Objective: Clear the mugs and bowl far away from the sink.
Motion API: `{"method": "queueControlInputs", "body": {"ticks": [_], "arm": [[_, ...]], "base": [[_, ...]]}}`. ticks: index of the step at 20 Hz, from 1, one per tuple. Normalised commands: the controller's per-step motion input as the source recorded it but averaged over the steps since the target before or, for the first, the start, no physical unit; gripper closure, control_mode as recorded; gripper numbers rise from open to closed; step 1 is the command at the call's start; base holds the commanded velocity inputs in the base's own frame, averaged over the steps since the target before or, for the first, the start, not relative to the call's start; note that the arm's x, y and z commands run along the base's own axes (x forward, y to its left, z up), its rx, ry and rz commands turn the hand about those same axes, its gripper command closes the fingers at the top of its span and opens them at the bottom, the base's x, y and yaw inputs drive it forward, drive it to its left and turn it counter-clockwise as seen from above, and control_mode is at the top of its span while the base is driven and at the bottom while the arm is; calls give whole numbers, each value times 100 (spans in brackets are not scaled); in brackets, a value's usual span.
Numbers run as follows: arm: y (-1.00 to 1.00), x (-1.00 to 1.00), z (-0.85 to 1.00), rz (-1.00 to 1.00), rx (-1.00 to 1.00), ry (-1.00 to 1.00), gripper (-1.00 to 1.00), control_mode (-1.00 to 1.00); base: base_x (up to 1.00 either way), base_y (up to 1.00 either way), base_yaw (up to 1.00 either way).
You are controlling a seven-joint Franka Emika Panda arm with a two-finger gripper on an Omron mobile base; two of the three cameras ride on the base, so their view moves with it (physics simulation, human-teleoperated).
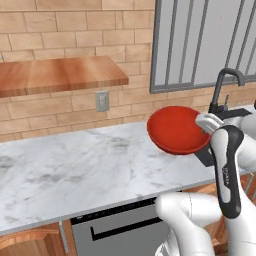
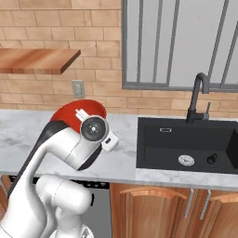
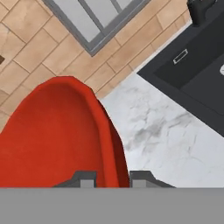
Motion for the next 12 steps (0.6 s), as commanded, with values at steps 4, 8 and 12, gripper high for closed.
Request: {"method": "queueControlInputs", "body": {"ticks": [4,8,12], "arm": [[-29,-27,84,-8,0,0,100,-100],[-24,-34,26,-1,0,0,100,100],[0,0,0,0,0,0,100,100]], "base": [[0,0,0],[-14,-11,0],[-68,-57,-1]]}}
